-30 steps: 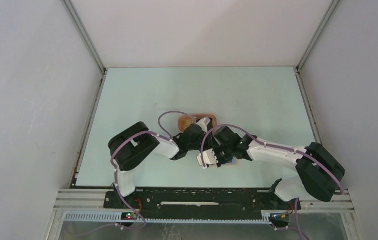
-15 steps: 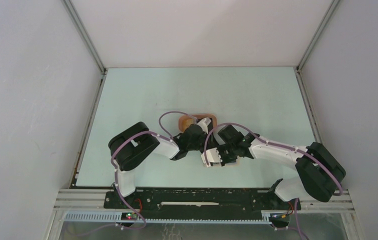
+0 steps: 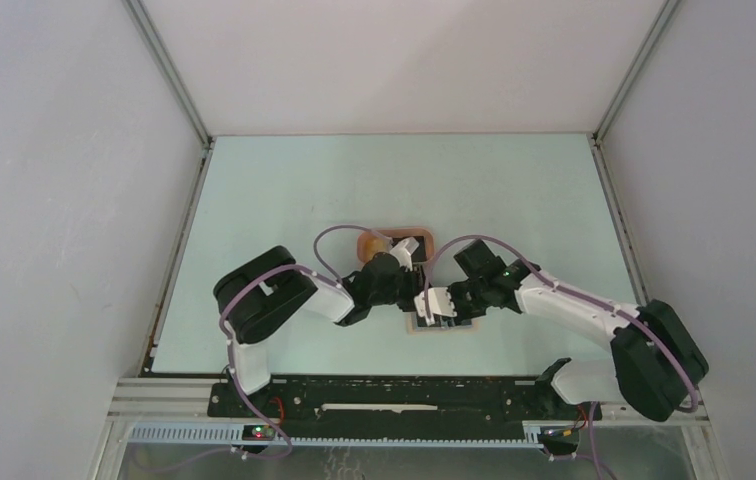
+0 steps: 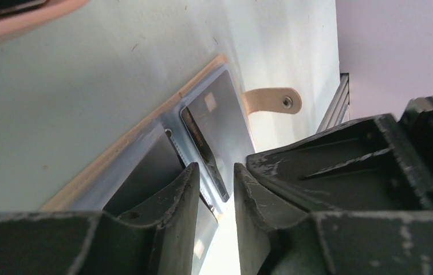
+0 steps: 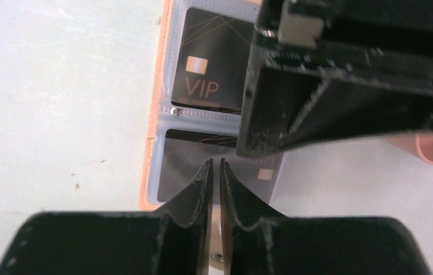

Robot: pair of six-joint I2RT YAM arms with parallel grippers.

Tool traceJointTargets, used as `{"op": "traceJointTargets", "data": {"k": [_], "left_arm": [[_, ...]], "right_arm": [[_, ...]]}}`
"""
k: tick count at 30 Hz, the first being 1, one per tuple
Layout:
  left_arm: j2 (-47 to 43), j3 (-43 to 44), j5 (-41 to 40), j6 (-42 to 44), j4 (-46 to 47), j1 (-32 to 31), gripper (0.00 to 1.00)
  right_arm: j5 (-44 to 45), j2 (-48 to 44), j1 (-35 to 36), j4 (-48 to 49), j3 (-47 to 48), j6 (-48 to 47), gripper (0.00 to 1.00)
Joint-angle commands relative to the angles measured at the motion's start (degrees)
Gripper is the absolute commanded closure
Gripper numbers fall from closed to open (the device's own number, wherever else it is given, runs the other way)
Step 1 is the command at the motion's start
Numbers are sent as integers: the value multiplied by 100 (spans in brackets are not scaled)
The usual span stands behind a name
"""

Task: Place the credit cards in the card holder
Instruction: Insert the credit card into the card holder.

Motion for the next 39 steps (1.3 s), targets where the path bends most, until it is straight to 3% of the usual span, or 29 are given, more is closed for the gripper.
{"op": "traceJointTargets", "data": {"k": [1,9,15,20,24,30,35,39], "left_arm": [[-368,-368,-75,425,-238,20,65],[-1168,-703,-263,846,-138,-43,64],[-2221,-941,-609,1595,-170,-197,64],[-3270,-840,-1104,2460,-1051,-489,63],[-4079,-830,-1496,2951,-1450,-725,62],[-5115,-948,-1680,3223,-1733,-756,61],[-5772,-1076,-1940,3397,-1807,-756,46],[-5995,-1232,-2071,3362,-1706,-756,26]], "right_arm": [[-678,-563,-177,-528,174,-50,80],[-1667,-956,-853,-1159,613,529,73],[-2285,-1126,-1273,-1447,974,1831,67],[-2576,-1448,-1598,-1565,1000,2629,61],[-2969,-1607,-2077,-1549,1000,3139,49],[-3252,-1290,-2386,-1835,1123,3545,47],[-3595,-514,-2389,-2505,1489,3576,47],[-3223,-139,-2247,-2388,1519,3833,47]]}}
